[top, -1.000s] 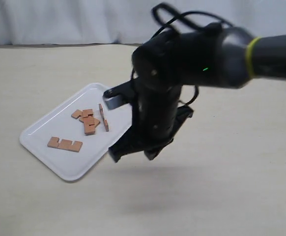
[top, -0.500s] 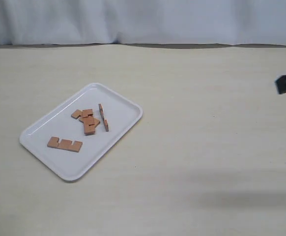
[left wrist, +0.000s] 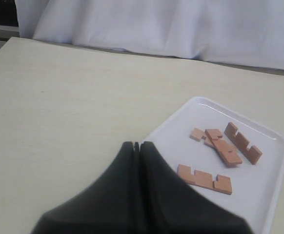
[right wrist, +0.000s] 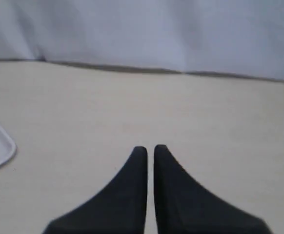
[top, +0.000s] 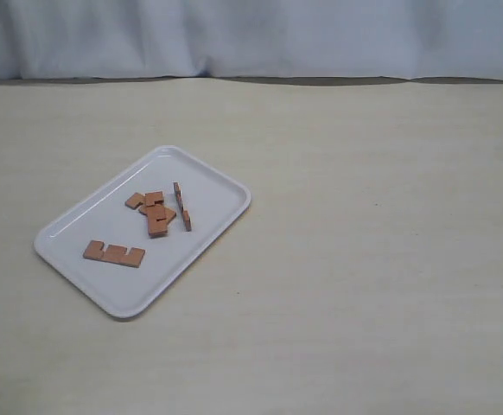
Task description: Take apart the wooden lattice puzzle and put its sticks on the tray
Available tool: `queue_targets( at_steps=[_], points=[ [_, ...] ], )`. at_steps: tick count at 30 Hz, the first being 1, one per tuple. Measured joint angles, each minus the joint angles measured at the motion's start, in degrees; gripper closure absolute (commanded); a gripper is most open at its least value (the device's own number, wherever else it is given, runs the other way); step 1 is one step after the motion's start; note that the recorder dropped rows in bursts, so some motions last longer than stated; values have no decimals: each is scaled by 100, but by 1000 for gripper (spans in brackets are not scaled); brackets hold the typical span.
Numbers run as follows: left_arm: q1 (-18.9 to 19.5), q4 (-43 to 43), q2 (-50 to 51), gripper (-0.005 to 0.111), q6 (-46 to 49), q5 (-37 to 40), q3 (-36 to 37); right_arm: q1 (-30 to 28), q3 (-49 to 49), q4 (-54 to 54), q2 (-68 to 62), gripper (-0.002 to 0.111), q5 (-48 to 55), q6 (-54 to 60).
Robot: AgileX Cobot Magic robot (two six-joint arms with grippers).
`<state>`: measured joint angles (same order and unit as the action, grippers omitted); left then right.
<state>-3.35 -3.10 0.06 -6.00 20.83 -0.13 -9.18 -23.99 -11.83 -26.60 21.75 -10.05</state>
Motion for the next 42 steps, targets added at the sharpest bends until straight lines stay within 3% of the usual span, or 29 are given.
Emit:
queue_targets(
  at_steps=[16,27,36,42],
  points=[
    [0,0,0,107,0,0,0,190,406,-17,2536,104,-479,9],
    [0,0,0,107,0,0,0,190,284,264,2644,104,-11,9],
    [0,0,0,107,0,0,0,190,1690,504,2634,104,-1410,9],
    [0,0,0,107,0,0,0,190,2373,518,2634,104,-1355,9]
  ],
)
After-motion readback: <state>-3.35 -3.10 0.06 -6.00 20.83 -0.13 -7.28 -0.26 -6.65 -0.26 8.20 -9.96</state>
